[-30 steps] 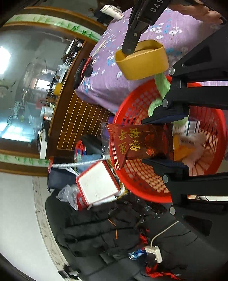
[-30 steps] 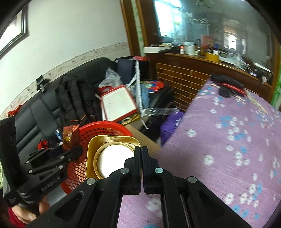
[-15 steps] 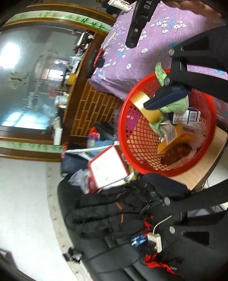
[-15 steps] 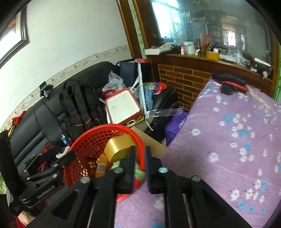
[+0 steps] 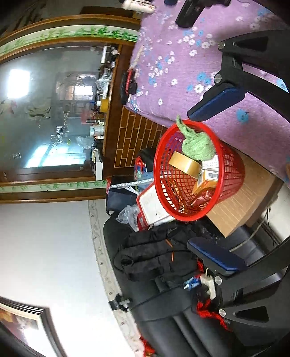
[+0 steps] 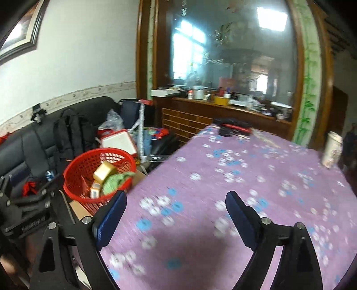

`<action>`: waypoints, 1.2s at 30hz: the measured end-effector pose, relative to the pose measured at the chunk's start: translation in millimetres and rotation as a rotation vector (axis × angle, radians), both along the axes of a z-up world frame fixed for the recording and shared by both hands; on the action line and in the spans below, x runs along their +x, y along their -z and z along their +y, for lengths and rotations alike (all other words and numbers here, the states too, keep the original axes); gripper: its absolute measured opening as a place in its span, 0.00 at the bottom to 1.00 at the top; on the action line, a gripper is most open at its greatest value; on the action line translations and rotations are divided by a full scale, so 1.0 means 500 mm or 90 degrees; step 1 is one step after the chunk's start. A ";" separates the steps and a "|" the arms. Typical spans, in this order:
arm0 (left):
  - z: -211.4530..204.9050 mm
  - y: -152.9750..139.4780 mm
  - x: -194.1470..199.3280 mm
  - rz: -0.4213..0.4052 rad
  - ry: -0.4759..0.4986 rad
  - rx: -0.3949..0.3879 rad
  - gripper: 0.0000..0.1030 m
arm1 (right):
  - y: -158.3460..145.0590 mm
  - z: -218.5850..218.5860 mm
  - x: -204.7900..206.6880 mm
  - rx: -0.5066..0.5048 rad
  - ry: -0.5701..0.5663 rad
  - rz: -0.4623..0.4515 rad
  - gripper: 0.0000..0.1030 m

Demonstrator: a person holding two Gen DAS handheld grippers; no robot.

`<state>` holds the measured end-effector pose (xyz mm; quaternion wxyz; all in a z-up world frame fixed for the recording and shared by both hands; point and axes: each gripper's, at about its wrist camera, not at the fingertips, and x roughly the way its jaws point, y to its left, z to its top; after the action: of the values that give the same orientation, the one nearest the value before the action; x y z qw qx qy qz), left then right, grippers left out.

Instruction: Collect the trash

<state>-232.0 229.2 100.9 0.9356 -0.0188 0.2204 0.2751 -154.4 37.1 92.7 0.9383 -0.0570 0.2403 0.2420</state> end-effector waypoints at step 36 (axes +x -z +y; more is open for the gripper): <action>-0.087 0.021 -0.092 -0.068 0.051 0.019 1.00 | 0.017 -0.075 -0.113 0.033 0.093 -0.037 0.98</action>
<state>-278.1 185.5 90.2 0.9565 -0.0108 0.1667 0.2392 -210.9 -0.6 84.3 0.9612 -0.0218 0.2100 0.1775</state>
